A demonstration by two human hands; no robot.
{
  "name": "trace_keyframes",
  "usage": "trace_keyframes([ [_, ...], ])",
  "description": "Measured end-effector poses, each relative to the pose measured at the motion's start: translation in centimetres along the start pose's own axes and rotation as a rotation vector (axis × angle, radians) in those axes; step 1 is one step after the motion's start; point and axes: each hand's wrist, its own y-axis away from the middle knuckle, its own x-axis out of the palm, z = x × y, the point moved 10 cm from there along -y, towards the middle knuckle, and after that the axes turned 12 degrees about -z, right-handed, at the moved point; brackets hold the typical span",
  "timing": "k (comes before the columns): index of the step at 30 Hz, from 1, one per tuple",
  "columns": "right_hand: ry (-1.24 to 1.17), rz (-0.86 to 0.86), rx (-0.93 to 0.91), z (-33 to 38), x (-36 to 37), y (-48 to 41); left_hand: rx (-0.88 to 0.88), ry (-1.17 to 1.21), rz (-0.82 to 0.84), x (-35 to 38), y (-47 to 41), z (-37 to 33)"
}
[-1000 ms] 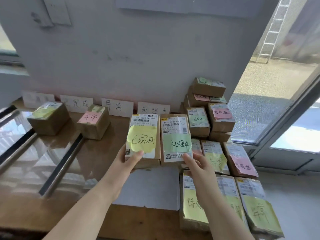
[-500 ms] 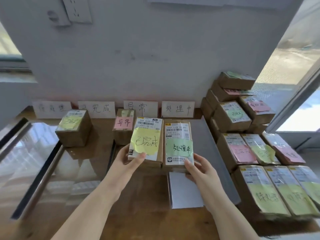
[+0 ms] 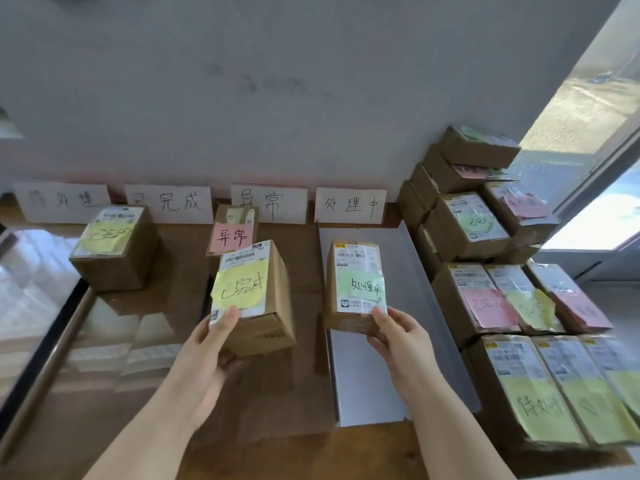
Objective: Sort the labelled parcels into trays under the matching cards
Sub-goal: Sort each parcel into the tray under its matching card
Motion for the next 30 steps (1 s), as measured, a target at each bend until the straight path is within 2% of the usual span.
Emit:
trace_keyframes([
  [3, 0.023, -0.023, 0.008, 0.5, 1.3, -4.0, -0.007, 0.065, -0.029, 0.2, -1.4, -1.0],
  [8, 0.135, -0.053, -0.008, 1.2, 3.7, -10.6, 0.022, 0.036, -0.037, 1.9, -3.2, -2.6],
  [15, 0.265, 0.009, -0.002, 1.6, 7.8, -16.9, 0.034, 0.055, -0.019, 4.4, -4.8, -3.6],
  [26, 0.506, 0.071, -0.121, 1.6, 10.2, -18.6, 0.064, 0.072, -0.031, 5.3, -5.6, -4.0],
  [30, 0.564, 0.054, -0.171, 3.0, 9.5, -16.6, 0.103, -0.033, -0.023, 5.5, -4.9, -4.5],
])
